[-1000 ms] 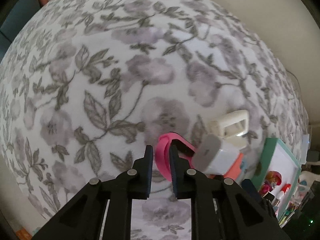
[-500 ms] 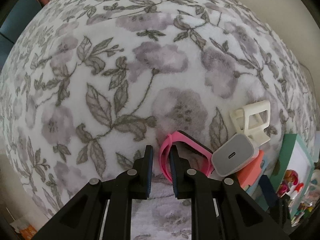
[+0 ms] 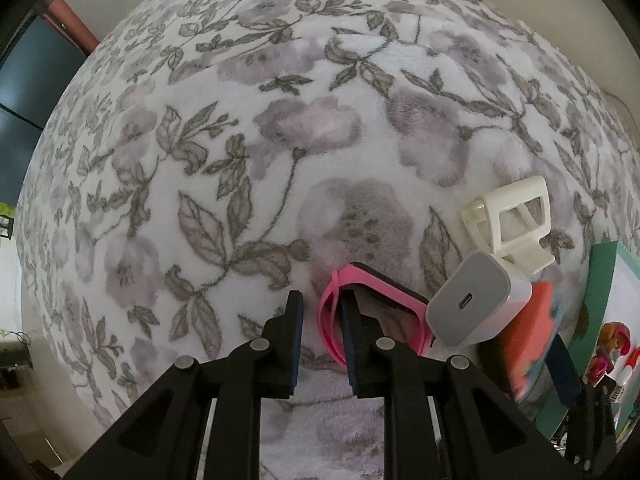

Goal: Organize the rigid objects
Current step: 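Grasp the pink watch band with the left tool while the right tool grasps the orange-and-blue block, then carry the pink band over the tray with the left tool while the right tool carries the block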

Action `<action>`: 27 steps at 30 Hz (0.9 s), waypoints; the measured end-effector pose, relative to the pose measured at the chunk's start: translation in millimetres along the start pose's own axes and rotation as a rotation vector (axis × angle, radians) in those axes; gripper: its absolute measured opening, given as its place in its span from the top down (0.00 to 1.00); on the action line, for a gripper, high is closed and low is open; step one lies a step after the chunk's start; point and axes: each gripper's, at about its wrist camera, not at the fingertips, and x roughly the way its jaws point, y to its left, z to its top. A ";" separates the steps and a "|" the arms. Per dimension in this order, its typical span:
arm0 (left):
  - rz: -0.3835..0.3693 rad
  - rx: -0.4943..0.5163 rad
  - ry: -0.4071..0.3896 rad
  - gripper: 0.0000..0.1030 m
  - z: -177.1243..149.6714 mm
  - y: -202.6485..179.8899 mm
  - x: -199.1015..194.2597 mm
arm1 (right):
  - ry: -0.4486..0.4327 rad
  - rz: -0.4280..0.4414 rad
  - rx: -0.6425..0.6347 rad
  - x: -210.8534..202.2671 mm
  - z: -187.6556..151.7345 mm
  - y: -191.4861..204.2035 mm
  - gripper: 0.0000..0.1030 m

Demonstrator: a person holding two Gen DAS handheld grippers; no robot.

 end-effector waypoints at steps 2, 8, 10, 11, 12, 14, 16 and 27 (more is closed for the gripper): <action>-0.002 -0.001 -0.001 0.82 -0.1 -2.4 -1.3 | 0.004 0.015 0.010 0.4 1.8 -3.8 0.52; -0.029 -0.005 0.003 0.90 -0.8 2.4 -1.9 | 0.018 0.040 0.034 -1.9 4.2 -13.0 0.53; -0.033 -0.008 0.005 0.90 -1.6 5.3 -1.6 | 0.020 0.053 0.047 -3.0 4.2 -14.7 0.53; -0.037 -0.011 0.007 0.90 -1.8 7.3 -0.9 | 0.021 0.058 0.053 -3.4 4.2 -16.1 0.53; -0.044 -0.018 0.010 0.90 -2.1 10.8 -0.6 | 0.023 0.065 0.059 -4.3 3.5 -16.9 0.53; -0.055 -0.030 0.012 0.90 -2.0 14.6 -2.0 | 0.027 0.077 0.068 -6.1 3.8 -20.5 0.53; -0.061 -0.034 0.008 0.90 -2.1 19.0 -4.9 | 0.028 0.083 0.074 -7.6 4.7 -22.9 0.53; -0.069 -0.053 -0.057 0.90 5.1 42.0 -36.7 | 0.018 0.112 0.105 -24.9 9.8 -34.7 0.54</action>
